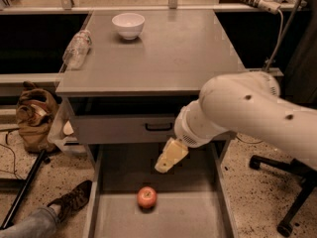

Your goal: Pick apple from middle drawer and place on counter

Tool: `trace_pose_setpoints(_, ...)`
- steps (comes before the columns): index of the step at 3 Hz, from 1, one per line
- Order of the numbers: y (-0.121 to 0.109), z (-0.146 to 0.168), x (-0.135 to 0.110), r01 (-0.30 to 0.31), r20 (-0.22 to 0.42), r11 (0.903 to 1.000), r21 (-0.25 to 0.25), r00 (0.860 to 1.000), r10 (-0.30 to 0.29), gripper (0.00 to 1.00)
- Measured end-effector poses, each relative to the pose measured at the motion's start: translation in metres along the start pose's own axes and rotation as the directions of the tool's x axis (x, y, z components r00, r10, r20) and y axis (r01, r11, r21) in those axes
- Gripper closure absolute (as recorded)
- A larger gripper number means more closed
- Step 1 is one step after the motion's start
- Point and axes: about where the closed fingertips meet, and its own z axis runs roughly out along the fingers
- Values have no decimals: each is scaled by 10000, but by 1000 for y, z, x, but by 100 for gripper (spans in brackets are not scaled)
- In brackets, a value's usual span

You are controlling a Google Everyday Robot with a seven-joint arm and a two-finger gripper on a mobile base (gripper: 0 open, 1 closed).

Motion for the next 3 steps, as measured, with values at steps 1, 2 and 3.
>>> trace_pose_setpoints(1,30,83,26,-207,-292,9984,-527,9994,192,0)
trace_pose_setpoints(2,30,83,26,-207,-292,9984,-527,9994,192,0)
trace_pose_setpoints(3,33,109,32,-823,-494,9910,-1055,9958,774,0)
